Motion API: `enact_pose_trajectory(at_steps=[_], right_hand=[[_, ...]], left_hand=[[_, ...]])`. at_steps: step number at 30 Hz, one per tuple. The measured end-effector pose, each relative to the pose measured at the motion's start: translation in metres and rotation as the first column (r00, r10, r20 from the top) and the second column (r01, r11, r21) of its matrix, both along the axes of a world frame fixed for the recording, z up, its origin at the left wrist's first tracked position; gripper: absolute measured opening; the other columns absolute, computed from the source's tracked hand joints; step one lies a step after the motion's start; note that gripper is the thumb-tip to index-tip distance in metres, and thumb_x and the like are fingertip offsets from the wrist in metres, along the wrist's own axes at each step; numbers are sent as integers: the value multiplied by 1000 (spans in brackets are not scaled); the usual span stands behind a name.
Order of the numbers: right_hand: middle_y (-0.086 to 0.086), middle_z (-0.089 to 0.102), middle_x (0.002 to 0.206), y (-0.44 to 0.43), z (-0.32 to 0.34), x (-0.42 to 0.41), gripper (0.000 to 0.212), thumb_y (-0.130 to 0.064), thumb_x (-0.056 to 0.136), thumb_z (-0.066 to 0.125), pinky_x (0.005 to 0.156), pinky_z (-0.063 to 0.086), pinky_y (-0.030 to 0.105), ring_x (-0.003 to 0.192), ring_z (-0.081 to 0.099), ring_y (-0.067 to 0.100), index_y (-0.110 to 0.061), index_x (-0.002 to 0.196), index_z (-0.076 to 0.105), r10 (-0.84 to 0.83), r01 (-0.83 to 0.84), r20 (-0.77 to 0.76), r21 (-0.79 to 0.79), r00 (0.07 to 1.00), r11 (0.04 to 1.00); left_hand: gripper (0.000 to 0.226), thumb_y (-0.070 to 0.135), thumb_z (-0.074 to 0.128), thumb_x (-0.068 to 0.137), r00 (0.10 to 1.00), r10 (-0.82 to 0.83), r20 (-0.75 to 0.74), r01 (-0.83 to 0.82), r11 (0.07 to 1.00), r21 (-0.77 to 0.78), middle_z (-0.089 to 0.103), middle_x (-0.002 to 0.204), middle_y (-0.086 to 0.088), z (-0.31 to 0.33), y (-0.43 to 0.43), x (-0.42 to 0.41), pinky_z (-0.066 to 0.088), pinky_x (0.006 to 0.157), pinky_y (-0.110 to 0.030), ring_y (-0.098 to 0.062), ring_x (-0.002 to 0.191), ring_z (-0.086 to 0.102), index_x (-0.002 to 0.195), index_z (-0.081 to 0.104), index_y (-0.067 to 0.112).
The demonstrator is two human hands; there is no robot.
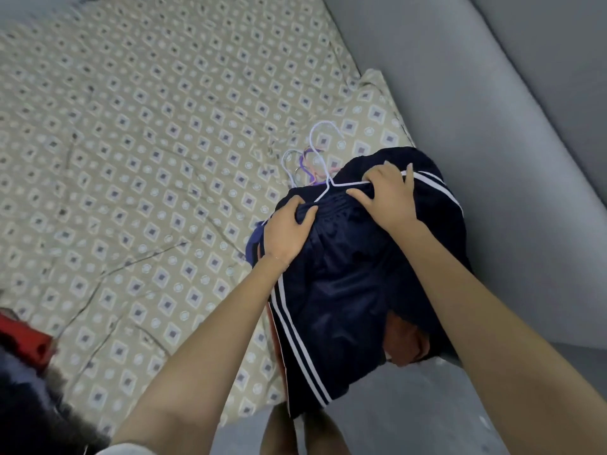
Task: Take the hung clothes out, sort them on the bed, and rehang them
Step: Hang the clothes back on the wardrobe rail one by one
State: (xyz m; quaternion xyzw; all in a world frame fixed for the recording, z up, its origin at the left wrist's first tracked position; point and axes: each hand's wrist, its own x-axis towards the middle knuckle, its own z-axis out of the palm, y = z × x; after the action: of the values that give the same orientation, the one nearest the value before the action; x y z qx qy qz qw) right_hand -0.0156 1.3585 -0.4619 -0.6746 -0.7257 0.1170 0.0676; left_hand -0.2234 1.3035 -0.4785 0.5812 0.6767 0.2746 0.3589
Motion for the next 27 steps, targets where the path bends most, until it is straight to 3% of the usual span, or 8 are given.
enact_pose_trajectory(at_steps=[2,4,5,7,11,14,19,27], right_hand=[[4,60,95,-6,23,3,41,-52,91,58,117,22,52,104,56,26,-12,91,59,3,-2,-75,22,997,1000],[3,57,82,-17,48,3,41,-53,91,58,89,46,44,78,54,24,-13,84,55,-21,25,-151,23,988,999],[3,57,79,-24,59,3,43,-55,90,58,75,47,41,73,52,23,-13,81,53,-37,41,-164,23,986,999],[2,56,73,-41,84,1,46,-59,90,55,66,43,39,68,50,23,-14,78,50,-58,67,-142,64,988,996],[1,52,66,-78,129,-4,52,-62,91,51,69,38,39,64,46,24,-14,71,44,-161,178,-122,151,979,972],[1,51,63,-110,157,-7,55,-62,91,50,72,38,39,63,45,24,-12,70,46,-271,295,-139,203,952,934],[2,49,57,-167,204,-12,57,-64,89,50,70,35,37,58,44,27,-10,70,47,-396,439,-201,259,896,860],[4,53,62,-262,274,-45,59,-65,85,59,64,27,33,67,50,33,-8,72,50,-596,657,-275,324,754,681]], left_hand=[[25,41,55,98,1000,-21,-17,21,999,40,61,71,1,22,-10,-2,49,63,-41,-16,66,58,89,57,18],[24,41,57,98,999,-17,-28,19,998,64,56,65,7,47,-20,-4,44,57,-35,-11,61,54,83,53,22],[23,40,58,97,1000,-12,-26,14,998,68,53,64,10,60,-25,-5,41,55,-31,-8,60,52,80,51,26],[26,41,60,96,1000,-6,-26,8,997,78,52,63,11,85,-33,-8,37,54,-27,-6,60,51,75,47,32],[29,43,60,95,998,-53,-44,59,989,134,56,63,5,132,-45,-13,44,57,-36,-14,61,55,74,52,24],[26,45,60,94,989,-119,-84,132,978,160,56,64,8,165,-52,-13,41,55,-33,-15,65,57,75,52,29],[27,47,62,92,955,-284,-92,298,916,267,70,86,5,206,-64,-19,51,68,-38,-18,83,64,89,65,20],[27,45,62,91,842,-533,-86,521,760,389,59,67,10,263,-98,-38,39,60,-30,-11,69,56,74,54,27]])
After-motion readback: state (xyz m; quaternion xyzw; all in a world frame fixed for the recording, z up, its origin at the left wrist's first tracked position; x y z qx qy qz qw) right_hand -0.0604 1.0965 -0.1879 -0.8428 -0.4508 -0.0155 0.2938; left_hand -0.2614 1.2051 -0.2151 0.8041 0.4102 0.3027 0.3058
